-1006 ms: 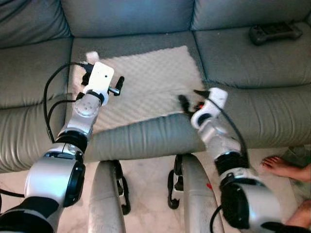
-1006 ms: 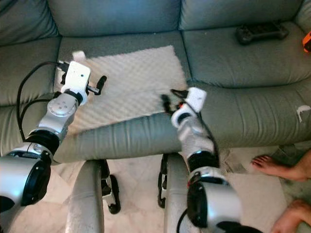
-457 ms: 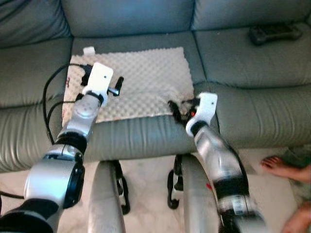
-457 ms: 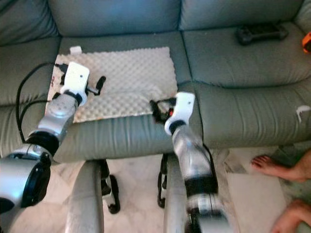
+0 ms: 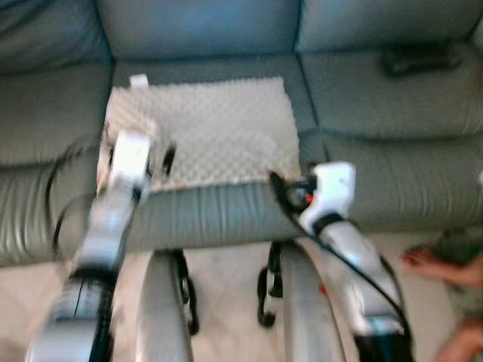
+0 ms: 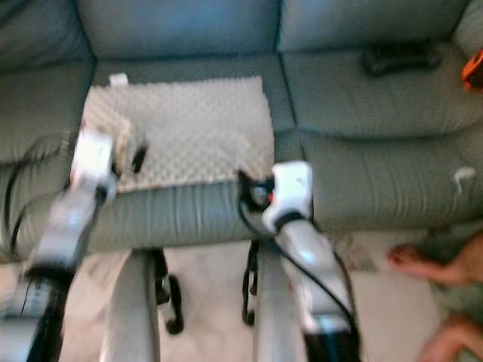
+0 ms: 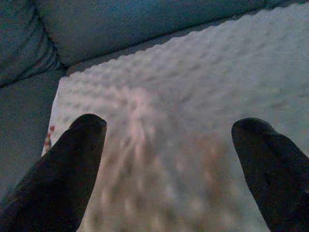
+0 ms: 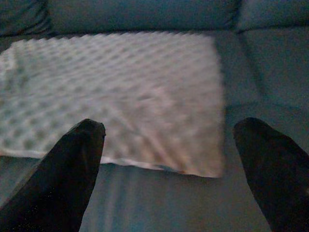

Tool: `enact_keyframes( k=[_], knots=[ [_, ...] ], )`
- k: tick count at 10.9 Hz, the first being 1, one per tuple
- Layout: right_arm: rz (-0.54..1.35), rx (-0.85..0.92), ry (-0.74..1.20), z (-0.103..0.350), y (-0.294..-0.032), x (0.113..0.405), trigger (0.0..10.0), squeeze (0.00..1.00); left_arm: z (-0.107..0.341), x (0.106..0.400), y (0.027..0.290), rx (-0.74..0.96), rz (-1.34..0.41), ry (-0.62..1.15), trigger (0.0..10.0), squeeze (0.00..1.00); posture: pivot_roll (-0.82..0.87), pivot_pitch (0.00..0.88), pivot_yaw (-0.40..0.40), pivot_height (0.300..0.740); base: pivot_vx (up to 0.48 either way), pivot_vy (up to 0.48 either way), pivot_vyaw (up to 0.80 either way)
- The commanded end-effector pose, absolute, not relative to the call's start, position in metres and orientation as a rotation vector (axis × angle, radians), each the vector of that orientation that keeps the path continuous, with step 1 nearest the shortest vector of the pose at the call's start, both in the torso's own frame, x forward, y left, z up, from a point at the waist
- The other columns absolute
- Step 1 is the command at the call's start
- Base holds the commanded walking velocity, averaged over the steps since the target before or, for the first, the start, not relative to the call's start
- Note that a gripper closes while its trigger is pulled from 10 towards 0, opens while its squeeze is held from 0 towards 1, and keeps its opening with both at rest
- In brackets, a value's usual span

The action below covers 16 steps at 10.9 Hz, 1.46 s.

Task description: Move the pillow to the sofa

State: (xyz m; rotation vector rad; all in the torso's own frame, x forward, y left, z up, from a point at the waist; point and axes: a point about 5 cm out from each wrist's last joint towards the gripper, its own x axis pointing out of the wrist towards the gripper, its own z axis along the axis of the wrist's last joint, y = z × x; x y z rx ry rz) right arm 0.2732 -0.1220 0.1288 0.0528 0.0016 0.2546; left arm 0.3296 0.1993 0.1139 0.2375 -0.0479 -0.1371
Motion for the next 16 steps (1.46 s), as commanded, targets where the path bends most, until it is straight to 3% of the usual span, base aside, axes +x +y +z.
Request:
enact_keyframes(
  k=[1,3,6,10,14,16],
  knots=[
    [0.194,0.068,0.027,0.124,-0.133,0.267,10.0,0.00,0.114,0.319,0.201,0.217,-0.143,-0.054,10.0,0.00,-0.07,0.162,-0.030,0.614,0.000,0.000,0.00],
    [0.143,0.087,0.034,0.118,-0.148,0.264,10.0,0.00,0.107,0.299,0.213,0.149,-0.099,-0.026,10.0,0.00,-0.04,0.106,-0.029,0.614,0.000,0.000,0.00],
    [0.080,0.099,0.042,0.117,-0.165,0.286,10.0,0.00,0.110,0.299,0.187,0.111,-0.133,-0.032,10.0,0.00,-0.02,0.000,-0.052,0.664,0.000,0.000,0.00],
    [0.052,0.117,0.062,0.105,-0.169,0.292,10.0,0.00,0.096,0.300,0.169,0.075,-0.157,0.033,10.0,0.00,-0.02,0.000,-0.052,0.739,0.000,0.000,0.00],
    [0.047,0.117,0.035,0.109,-0.174,0.300,10.0,0.00,0.095,0.305,0.167,0.053,-0.137,0.041,10.0,0.00,-0.03,0.000,-0.071,0.740,0.000,0.000,0.00],
    [0.056,0.111,0.028,0.111,-0.174,0.303,10.0,0.00,0.094,0.307,0.161,0.036,-0.143,0.045,10.0,0.00,-0.04,0.000,-0.067,0.740,0.000,0.390,0.00]
  ],
)
